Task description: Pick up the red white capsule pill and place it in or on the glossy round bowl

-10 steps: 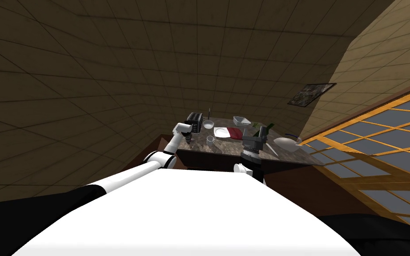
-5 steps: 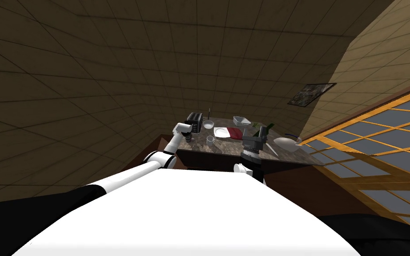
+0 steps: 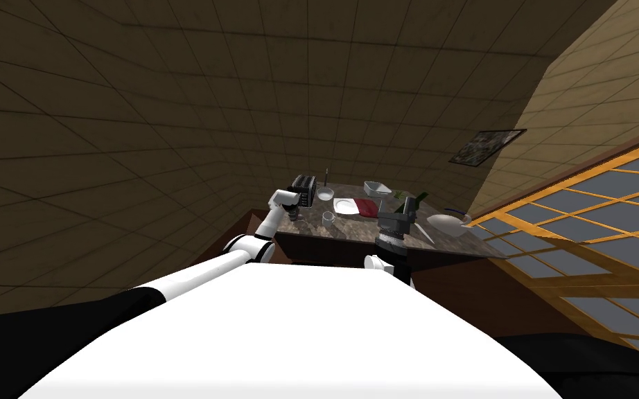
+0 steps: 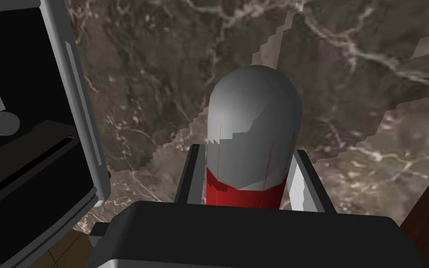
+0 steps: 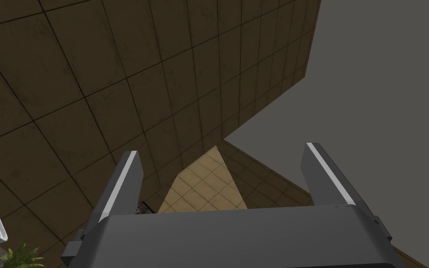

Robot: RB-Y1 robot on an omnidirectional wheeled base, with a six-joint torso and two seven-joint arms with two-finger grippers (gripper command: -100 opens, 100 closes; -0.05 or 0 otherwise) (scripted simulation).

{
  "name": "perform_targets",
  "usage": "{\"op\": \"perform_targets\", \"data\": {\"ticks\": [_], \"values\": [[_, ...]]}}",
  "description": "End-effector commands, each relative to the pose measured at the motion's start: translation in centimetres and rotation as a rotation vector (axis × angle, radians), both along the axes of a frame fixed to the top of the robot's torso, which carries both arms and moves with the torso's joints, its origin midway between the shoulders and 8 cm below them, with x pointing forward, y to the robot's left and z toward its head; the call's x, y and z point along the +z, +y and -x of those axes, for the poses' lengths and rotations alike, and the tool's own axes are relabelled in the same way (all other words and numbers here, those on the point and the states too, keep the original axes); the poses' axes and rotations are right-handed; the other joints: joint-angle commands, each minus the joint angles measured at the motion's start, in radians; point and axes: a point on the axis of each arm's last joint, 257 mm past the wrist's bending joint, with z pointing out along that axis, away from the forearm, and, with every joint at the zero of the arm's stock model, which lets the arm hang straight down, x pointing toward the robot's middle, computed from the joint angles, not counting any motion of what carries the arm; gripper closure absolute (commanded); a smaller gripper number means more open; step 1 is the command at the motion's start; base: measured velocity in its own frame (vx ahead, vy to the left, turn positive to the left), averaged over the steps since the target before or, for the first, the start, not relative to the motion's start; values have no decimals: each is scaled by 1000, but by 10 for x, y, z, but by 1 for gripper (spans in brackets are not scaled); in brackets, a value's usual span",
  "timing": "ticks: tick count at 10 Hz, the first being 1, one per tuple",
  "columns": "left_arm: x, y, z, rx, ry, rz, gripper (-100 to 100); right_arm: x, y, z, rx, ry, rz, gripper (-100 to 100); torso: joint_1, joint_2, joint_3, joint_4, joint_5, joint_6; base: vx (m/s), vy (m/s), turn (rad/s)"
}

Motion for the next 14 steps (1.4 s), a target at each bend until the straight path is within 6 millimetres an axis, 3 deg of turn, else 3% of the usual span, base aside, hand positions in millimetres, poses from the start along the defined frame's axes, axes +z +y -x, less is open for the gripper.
{"op": "perform_targets", "data": {"ticks": [1, 6, 12, 13, 14], "values": [[4, 15, -14, 19, -37, -39, 100, 0, 0, 0, 0, 0, 0, 0, 0, 0, 0, 0, 0, 0, -38, 33, 8], [22, 68, -53, 79, -146, -150, 100, 0, 0, 0, 0, 0, 0, 0, 3, 7, 5, 3, 0, -1, -76, 46, -27], [74, 169, -111, 185, -320, -311, 100, 0, 0, 0, 0, 0, 0, 0, -1, 8, 7, 6, -2, 2, -74, 16, -136], [74, 168, -112, 184, -326, -310, 100, 0, 0, 0, 0, 0, 0, 0, -2, 9, 8, 6, -2, 2, -48, -2, -66], [86, 188, -120, 204, -356, -335, 100, 0, 0, 0, 0, 0, 0, 0, -2, 8, 7, 6, -2, 1, -33, -12, -112]]}}
